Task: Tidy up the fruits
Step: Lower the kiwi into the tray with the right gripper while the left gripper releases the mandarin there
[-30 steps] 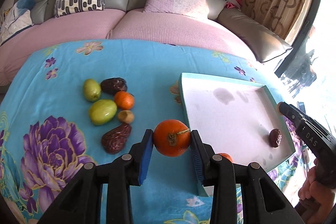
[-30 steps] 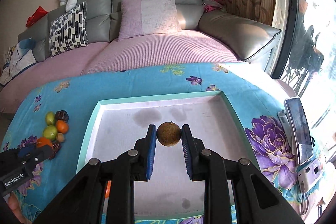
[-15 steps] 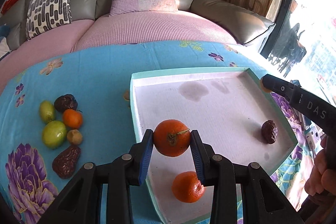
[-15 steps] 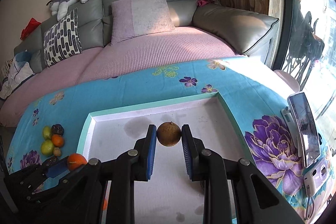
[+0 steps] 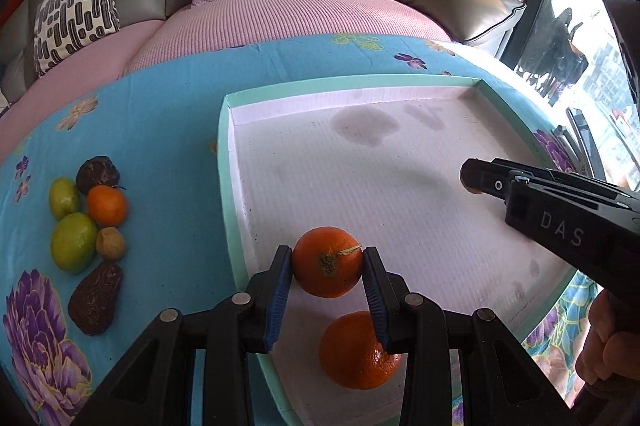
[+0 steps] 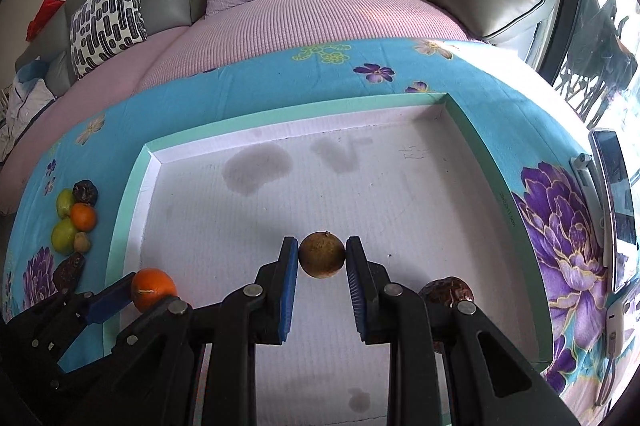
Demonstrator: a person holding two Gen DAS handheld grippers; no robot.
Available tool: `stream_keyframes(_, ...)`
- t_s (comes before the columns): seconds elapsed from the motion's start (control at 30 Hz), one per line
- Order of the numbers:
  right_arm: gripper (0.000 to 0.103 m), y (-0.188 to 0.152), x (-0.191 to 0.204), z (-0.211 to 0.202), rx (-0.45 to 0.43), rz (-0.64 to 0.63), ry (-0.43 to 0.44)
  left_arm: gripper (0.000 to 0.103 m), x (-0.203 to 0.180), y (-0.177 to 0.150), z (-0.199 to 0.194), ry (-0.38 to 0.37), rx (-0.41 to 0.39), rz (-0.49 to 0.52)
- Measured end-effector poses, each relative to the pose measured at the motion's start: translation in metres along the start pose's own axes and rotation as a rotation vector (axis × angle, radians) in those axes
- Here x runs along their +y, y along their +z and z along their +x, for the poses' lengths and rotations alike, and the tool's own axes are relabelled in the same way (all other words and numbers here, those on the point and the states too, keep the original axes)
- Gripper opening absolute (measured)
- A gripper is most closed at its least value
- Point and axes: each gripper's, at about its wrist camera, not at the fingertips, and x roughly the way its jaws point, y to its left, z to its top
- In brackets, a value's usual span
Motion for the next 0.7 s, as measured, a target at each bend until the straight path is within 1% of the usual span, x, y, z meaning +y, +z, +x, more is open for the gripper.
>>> stream_keyframes(0.13, 0.026, -0.004, 0.003, 0.005, 0.032, -0.015, -0.01, 0.038, 0.0, -0.001, -0.001, 0.0, 0.002, 0.001)
stream_keyframes(0.47, 0.026, -0.003, 0.006, 0.004, 0.031, -0.021, -0.02, 0.038, 0.003, 0.001, -0.001, -0.007, 0.01, -0.005)
stream_keyframes(0.6, 0.026, -0.002, 0.008, -0.003, 0.001, -0.029, -0.021, 0.039, 0.002, 0.001, -0.002, 0.004, 0.015, -0.006)
stream_keyframes(0.7, 0.027, -0.001, 0.009, -0.011, -0.026, -0.033, -0.03, 0.042, 0.001, 0.002, -0.005, 0.009, 0.005, -0.002)
